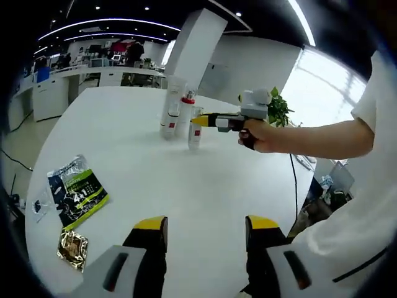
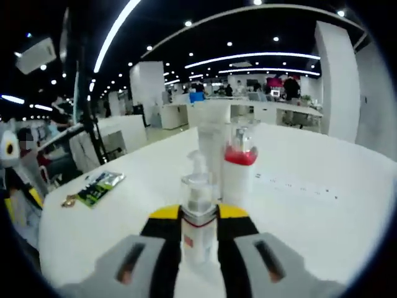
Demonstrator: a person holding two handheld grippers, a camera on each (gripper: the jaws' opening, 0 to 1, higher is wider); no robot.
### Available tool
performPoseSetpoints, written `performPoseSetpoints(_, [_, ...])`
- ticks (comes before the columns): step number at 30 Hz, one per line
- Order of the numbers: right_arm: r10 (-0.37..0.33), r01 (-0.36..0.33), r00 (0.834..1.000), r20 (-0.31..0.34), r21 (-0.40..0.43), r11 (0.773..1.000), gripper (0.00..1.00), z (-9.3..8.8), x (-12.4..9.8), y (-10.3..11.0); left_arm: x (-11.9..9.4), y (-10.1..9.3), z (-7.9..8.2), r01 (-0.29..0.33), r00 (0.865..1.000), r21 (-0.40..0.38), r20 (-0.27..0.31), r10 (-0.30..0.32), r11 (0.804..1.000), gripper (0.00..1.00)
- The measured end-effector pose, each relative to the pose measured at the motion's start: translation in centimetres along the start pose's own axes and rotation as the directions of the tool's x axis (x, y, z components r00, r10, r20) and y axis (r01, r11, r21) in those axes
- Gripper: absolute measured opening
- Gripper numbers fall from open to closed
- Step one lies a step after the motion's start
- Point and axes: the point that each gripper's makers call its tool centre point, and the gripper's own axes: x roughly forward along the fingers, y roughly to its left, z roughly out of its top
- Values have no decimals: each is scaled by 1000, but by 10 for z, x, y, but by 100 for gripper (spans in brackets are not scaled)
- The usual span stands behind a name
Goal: Arrange the skincare products in the storage area until every visible bottle or jar stands upright without overlapping.
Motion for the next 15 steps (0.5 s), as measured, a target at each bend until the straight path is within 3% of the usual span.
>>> performPoseSetpoints(5, [-15,18,997,76,-30,999,19,5,9,-4,0,11,-6,-19,1000,14,-3,19,1000,51])
performPoseSetpoints(15, [-13,17,988,156,-22,1000,19,5,10,-9,-9,19,1,-26,1000,23,-8,26,999,51])
